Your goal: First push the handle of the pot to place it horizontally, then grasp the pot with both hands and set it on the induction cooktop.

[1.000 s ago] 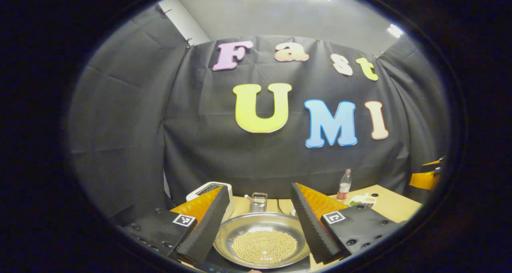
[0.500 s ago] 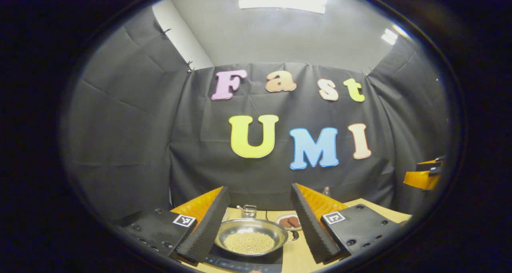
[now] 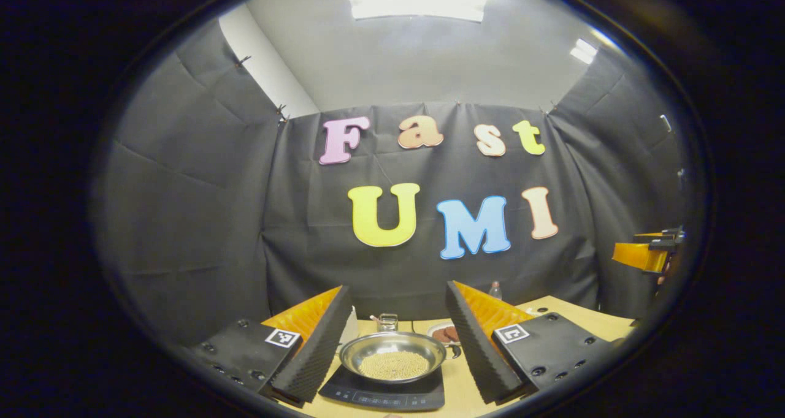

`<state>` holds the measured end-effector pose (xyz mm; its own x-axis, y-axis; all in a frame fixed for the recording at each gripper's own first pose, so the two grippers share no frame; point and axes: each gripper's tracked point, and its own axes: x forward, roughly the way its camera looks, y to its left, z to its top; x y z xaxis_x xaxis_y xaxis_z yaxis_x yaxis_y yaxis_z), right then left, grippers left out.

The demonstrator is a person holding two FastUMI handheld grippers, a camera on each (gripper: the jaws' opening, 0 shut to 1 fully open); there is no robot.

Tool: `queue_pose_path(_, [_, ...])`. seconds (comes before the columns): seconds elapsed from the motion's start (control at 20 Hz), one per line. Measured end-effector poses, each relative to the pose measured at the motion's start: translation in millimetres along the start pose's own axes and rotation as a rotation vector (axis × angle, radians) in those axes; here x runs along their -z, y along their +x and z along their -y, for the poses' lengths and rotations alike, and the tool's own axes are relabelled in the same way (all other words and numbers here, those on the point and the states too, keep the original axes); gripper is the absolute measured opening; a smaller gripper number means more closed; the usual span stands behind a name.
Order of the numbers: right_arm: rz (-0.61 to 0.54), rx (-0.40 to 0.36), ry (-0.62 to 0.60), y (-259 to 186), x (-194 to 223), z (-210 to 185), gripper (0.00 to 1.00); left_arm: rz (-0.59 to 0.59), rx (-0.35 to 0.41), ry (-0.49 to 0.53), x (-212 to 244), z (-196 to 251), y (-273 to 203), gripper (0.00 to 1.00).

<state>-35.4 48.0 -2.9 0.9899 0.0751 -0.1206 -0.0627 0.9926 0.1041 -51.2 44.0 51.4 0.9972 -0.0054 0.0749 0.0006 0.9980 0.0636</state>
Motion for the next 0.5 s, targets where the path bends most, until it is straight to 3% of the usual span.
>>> queue_pose_path(0.15, [0.004, -0.002, -0.001, 1.4, -1.2, 0.4, 0.98, -0.006, -0.004, 0.0, 2.1, -0.3, -0.5, 0.94])
queue_pose_path(0.2, [0.002, -0.002, -0.004, 3.0, -1.7, 0.5, 0.98, -0.004, -0.001, -0.004, 0.3, 1.6, 0.5, 0.99])
queue_pose_path(0.5, [0.001, 0.003, -0.019, 10.7, -5.4, 2.4, 0.98, 0.004, 0.011, -0.005, -1.3, 7.4, 12.4, 1.0])
